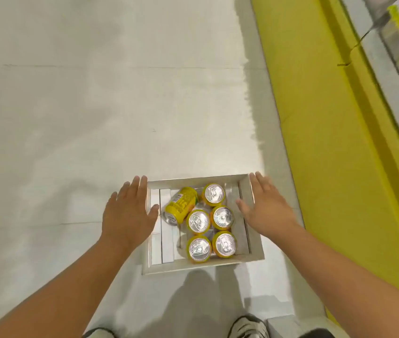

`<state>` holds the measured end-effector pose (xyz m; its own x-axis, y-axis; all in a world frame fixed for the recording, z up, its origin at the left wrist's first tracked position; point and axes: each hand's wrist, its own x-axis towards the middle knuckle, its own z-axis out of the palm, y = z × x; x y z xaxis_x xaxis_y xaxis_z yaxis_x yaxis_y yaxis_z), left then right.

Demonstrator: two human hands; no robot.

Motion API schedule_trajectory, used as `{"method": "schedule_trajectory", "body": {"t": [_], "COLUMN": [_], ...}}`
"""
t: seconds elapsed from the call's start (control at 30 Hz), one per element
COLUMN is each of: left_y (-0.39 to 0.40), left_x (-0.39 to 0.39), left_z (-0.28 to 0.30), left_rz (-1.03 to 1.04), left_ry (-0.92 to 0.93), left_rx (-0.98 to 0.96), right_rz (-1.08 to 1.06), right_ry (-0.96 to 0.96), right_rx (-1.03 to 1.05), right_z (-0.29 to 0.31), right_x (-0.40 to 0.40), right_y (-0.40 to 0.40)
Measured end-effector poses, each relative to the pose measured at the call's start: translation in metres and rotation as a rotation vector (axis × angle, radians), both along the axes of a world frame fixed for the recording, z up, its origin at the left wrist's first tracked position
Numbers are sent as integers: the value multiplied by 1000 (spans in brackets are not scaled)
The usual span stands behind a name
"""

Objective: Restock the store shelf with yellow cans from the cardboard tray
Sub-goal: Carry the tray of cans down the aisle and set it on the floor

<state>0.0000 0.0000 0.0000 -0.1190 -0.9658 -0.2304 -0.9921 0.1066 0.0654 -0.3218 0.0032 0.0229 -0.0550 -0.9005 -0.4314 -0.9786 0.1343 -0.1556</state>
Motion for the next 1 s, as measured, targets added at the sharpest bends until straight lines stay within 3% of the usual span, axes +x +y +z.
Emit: {"method": "schedule_trajectory", "body": {"t": [0.23,0.4,0.5,0.83,1.0], "left_y": [14,20,22,6,-10], "left_x": [-5,-16,-23,-16,-2], "left_z": [-22,-27,-26,-18,13], "left_rz": [348,657,783,742,694], "left_ry": [157,459,597,585,577], "left_rx": [197,361,429,471,445], "right_rz": [-346,-671,-738,-780,-763], "right_ry": [-314,-435,-477,-538,-561], "right_rx": [93,172,199,205,191], "right_z": [-41,-55,-55,-46,-17], "right_x": [-1,8,11,17,27], "right_y": [19,26,24,22,11]}}
